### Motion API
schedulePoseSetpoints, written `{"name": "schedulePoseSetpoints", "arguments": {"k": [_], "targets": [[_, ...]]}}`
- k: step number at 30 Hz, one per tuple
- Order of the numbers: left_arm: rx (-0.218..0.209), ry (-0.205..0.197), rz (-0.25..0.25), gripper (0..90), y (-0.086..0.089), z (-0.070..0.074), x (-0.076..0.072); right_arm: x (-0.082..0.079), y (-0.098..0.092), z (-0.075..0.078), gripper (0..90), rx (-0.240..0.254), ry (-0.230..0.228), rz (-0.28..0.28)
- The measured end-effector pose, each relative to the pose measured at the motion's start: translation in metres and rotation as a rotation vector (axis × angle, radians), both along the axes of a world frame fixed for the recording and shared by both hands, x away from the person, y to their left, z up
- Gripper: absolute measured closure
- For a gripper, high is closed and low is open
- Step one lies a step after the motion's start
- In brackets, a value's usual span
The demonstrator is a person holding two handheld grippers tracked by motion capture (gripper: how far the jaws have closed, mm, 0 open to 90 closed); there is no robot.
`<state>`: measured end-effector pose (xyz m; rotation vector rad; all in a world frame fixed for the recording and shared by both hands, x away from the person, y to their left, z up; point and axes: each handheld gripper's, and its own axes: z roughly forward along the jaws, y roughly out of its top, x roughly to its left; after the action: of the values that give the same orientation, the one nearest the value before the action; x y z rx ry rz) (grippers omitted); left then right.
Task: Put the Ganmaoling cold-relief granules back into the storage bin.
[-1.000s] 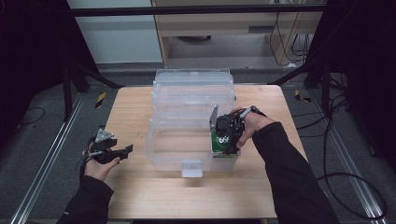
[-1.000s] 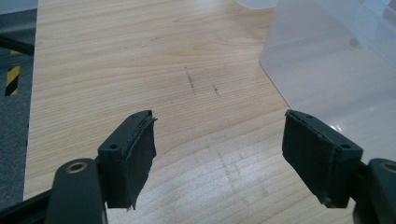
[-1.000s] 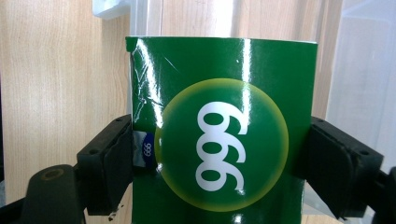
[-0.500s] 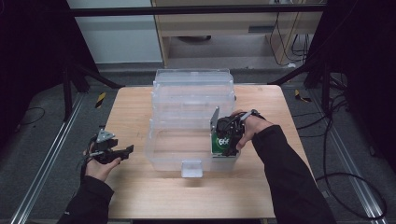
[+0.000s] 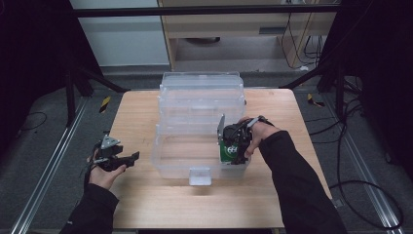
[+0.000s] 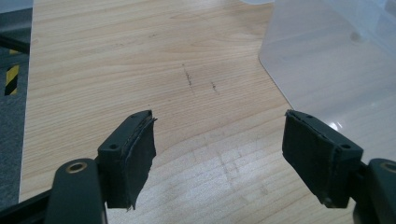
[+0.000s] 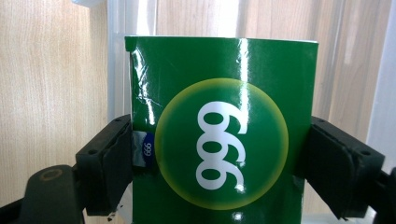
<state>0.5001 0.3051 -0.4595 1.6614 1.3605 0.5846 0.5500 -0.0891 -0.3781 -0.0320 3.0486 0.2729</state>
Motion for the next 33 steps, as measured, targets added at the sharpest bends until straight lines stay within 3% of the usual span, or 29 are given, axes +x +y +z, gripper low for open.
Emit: {"name": "schedulePoseSetpoints", "arguments": {"k": [19, 29, 33], "targets": [[-0.003, -0.001, -0.001, 24.6, -0.0009, -0.0004, 0.0001, -0.0004, -0.0004, -0.0043, 16.7, 0.002, -0.007, 0.001], [-0.004, 0.000, -0.001, 24.6, -0.0010, -0.0006, 0.0002, -0.0010, -0.0007, -0.0017, 16.2, -0.016, -0.011, -0.037], [-0.002, 0.001, -0.002, 24.6, -0.0011, -0.0007, 0.0002, -0.0022, -0.0019, 0.0026, 16.6, 0.007, -0.015, -0.045]]}}
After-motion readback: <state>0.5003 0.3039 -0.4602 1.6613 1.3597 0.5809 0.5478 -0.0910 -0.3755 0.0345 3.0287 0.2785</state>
